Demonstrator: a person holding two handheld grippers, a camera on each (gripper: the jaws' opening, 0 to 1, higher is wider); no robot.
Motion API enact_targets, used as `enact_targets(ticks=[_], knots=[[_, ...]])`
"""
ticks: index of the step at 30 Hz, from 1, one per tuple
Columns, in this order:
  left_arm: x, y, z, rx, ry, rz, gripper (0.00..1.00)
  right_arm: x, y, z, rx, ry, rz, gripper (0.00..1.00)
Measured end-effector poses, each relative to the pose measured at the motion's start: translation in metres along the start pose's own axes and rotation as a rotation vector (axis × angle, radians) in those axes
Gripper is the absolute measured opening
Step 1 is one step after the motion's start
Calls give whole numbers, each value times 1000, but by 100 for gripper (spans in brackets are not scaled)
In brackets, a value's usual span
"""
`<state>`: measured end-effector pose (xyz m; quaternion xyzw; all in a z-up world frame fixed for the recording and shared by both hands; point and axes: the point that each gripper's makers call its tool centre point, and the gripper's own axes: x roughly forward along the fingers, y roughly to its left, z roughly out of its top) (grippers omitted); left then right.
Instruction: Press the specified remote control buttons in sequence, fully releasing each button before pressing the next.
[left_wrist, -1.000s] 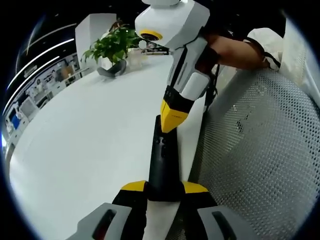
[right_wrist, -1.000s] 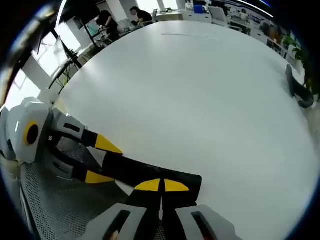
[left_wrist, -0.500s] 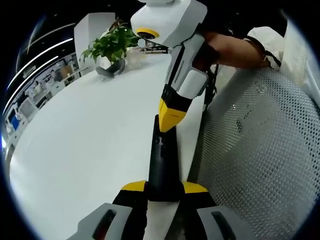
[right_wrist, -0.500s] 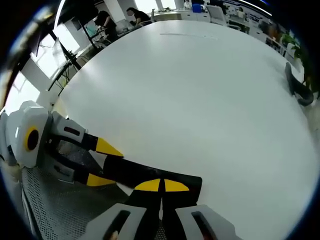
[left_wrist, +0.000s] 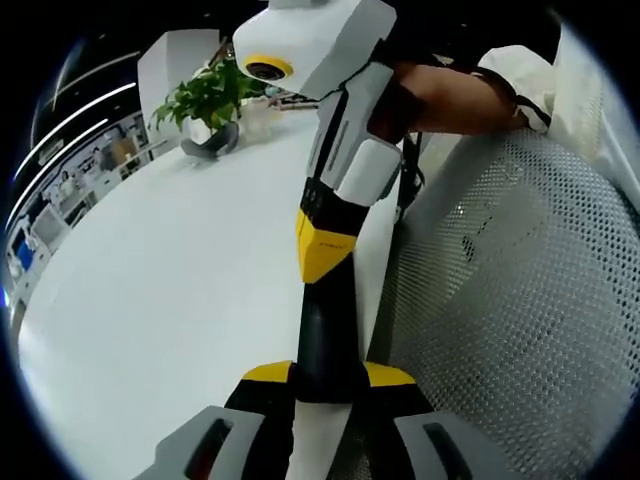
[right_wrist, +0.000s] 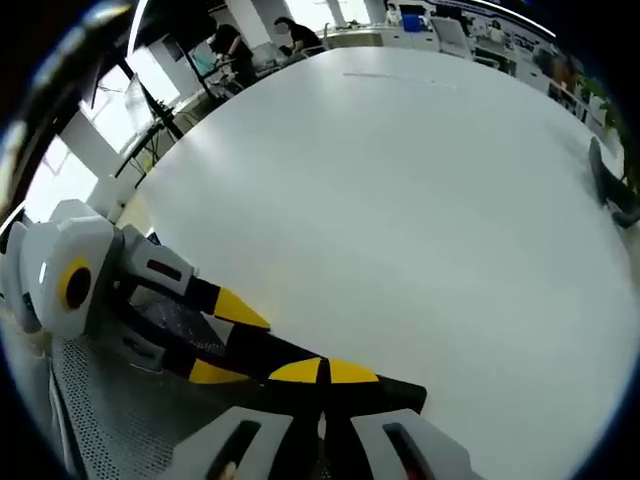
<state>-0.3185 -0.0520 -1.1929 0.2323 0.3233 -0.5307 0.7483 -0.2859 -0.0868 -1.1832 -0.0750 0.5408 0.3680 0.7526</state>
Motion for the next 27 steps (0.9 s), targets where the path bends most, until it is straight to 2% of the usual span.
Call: enact_targets(ticks=[4,27], knots=[[0,0,0,0,0,0,24,3,2,-3,-9,17,4,0],[1,1,0,4,-1,-4,24,4,-1,-1,30,-20,30,0]])
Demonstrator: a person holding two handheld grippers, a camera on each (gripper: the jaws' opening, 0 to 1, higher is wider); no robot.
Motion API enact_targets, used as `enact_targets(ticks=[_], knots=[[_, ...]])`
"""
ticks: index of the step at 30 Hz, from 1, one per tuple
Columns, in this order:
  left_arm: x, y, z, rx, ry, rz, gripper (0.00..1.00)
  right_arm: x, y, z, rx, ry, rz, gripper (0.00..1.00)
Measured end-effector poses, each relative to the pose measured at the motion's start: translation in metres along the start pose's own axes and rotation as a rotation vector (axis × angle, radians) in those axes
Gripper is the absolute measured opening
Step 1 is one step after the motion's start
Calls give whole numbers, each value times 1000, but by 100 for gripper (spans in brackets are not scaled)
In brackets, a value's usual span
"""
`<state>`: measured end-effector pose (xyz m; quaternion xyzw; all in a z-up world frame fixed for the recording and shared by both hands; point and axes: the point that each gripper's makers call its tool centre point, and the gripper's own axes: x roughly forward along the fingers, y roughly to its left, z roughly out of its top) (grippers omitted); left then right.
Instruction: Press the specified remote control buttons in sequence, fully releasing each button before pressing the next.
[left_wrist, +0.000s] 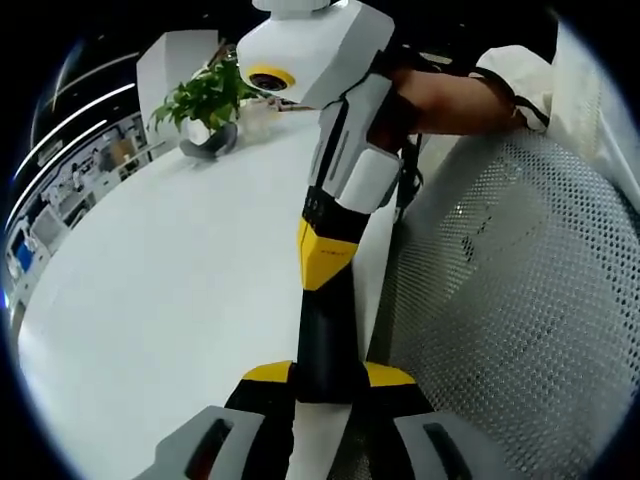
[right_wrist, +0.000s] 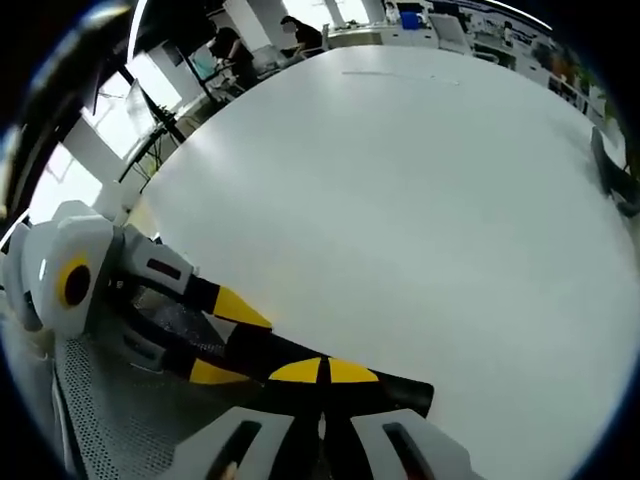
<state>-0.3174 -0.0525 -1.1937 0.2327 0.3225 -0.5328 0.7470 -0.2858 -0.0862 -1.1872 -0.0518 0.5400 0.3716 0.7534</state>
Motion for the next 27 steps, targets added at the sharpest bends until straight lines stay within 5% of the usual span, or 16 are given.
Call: enact_targets(ticks=[17,27], knots=[[-1,-1,0,4,7,-2,25,-10,-3,4,107,-26,15,0],[-1,-1,0,-1,8,-7,25,-11,4,-2,163,16,42,0]])
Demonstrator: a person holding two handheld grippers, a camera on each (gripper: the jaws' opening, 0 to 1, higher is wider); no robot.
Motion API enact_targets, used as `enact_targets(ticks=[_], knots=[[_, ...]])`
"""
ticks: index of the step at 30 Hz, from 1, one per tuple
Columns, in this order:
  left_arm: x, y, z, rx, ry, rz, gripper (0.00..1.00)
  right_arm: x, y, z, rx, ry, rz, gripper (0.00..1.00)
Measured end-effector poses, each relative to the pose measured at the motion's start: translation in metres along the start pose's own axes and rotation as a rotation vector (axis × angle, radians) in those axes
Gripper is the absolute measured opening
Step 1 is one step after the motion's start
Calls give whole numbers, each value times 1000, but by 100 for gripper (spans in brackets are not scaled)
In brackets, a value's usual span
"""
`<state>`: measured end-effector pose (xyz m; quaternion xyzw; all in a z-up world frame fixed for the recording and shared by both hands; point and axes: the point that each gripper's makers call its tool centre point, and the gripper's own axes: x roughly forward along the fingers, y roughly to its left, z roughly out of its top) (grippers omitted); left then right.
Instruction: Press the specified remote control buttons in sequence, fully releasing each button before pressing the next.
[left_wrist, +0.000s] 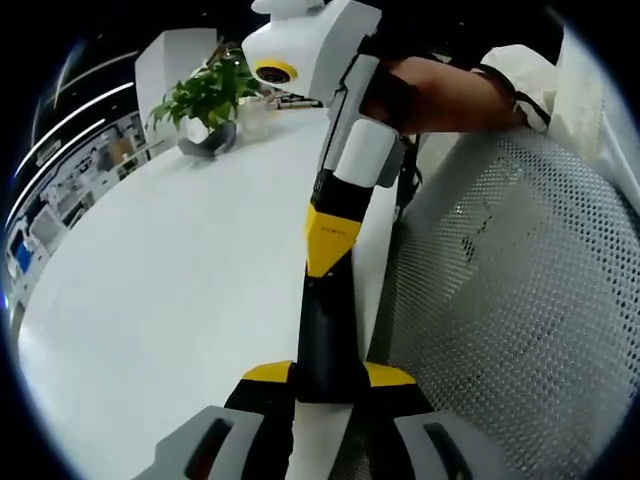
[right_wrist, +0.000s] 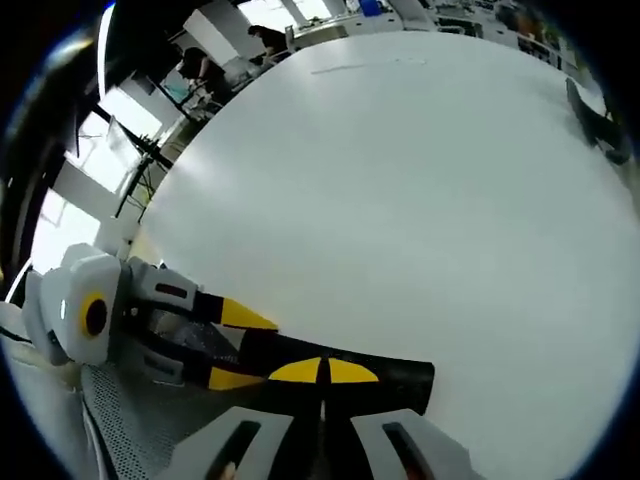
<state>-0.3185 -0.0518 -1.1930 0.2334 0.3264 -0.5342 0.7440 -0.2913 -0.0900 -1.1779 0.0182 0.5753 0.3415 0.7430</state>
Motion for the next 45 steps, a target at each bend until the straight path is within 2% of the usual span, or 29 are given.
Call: enact_targets(ticks=[7,26,42,45], knots=[[-2,7,-2,-34,0,17,25,0,3,-1,10,10,18,0],[0,7,0,-30,-14,23,25,7,3,-2,-34,22,9,0],[0,7,-1,-31,-17,26,25,7,2,-1,38,1,43,0],[0,7,-1,-30,-17,26,25,7,2,-1,29,2,42,0]])
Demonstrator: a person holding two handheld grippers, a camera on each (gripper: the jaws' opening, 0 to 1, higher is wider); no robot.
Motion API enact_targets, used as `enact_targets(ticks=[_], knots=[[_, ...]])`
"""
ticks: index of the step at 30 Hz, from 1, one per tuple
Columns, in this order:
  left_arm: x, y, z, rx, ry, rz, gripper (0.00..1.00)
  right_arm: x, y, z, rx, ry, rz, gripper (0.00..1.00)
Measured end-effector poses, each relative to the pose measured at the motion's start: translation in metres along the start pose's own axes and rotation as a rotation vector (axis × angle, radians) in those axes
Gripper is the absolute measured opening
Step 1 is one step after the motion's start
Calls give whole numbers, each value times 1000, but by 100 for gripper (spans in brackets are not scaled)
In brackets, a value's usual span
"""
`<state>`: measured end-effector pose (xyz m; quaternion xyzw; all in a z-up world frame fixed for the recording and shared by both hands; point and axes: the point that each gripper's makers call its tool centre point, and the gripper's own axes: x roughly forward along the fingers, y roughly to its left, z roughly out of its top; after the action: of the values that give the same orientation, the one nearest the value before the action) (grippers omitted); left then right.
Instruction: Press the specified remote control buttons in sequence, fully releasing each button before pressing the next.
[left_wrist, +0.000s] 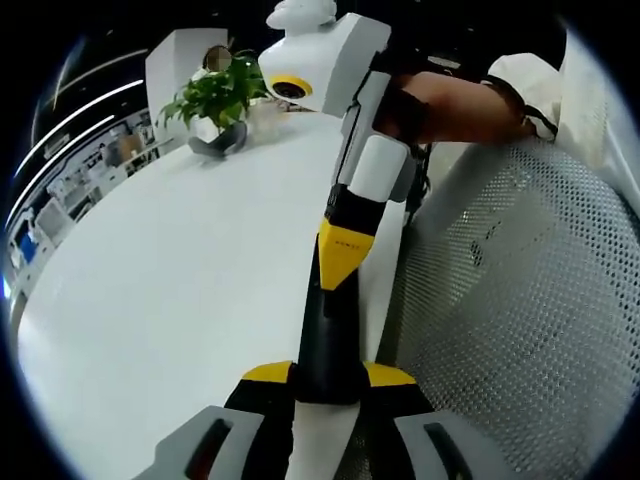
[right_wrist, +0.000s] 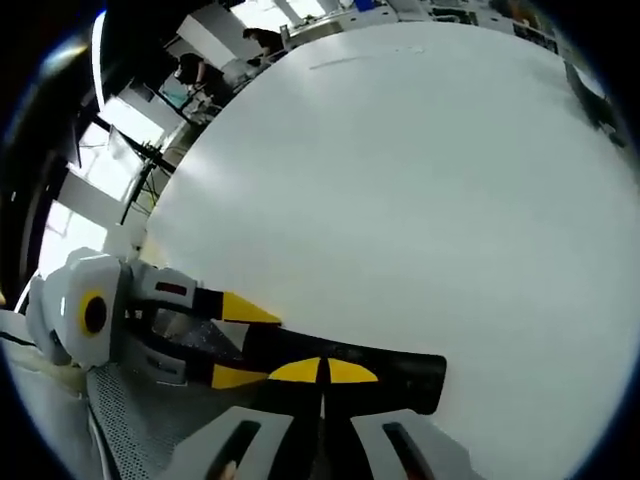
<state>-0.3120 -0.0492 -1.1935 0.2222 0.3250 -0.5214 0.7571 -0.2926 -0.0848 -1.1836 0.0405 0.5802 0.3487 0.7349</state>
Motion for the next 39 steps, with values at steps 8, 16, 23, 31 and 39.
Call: enact_targets(ticks=[8,16,23,31,39], knots=[[0,0,0,0,3,1,25,-1,-1,0,-6,8,-7,0],[0,0,0,-1,3,2,25,-5,1,-2,10,23,-12,0],[0,0,0,0,1,1,25,-7,2,-6,22,32,-10,0],[-1,0,0,0,0,1,25,-5,-1,-12,7,67,-38,0],[-1,0,0,-1,-1,1,25,-5,0,-13,3,71,-37,0]])
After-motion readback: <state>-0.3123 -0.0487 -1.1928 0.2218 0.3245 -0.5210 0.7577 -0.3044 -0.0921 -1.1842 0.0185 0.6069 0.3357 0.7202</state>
